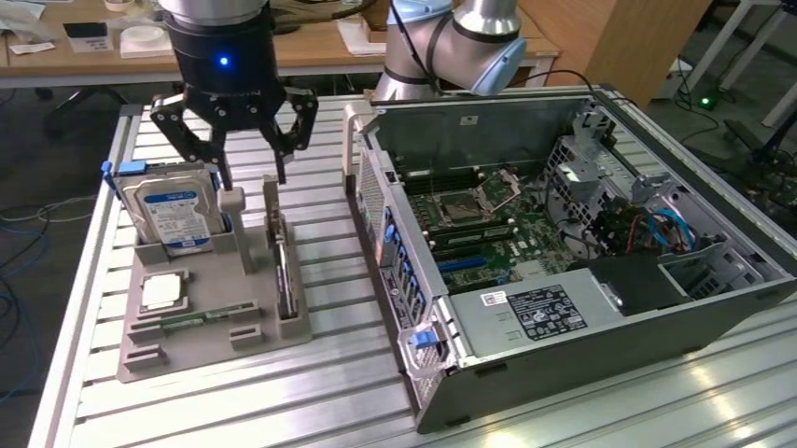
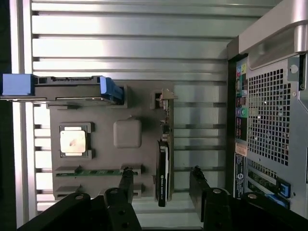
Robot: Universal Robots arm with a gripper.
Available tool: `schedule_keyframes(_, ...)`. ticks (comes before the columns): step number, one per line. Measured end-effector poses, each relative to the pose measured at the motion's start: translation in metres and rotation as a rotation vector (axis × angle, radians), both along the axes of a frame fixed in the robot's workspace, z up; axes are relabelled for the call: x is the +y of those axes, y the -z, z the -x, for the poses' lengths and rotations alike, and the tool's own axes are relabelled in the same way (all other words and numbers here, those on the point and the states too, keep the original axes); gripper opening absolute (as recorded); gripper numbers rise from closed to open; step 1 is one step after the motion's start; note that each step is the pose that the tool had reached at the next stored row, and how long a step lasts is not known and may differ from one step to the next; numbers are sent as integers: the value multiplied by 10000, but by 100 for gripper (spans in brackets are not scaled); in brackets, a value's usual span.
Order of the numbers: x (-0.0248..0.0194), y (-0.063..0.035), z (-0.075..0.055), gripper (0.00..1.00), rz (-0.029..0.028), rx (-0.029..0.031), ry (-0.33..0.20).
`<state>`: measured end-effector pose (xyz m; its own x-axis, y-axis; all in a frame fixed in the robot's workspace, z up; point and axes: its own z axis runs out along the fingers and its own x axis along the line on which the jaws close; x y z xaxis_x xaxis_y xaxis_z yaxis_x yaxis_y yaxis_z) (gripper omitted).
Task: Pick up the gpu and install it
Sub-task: 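Pick up the gpu and move the gpu toward the slot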
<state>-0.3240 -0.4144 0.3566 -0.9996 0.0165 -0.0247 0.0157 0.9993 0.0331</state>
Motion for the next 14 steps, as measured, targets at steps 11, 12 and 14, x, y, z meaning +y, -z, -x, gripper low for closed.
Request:
schedule_keyframes(11,-68,200,-1,59,0,0,0)
schedule_keyframes(12,-71,219,-1,59,0,0,0)
schedule_keyframes(14,-83,255,-1,59,0,0,-1)
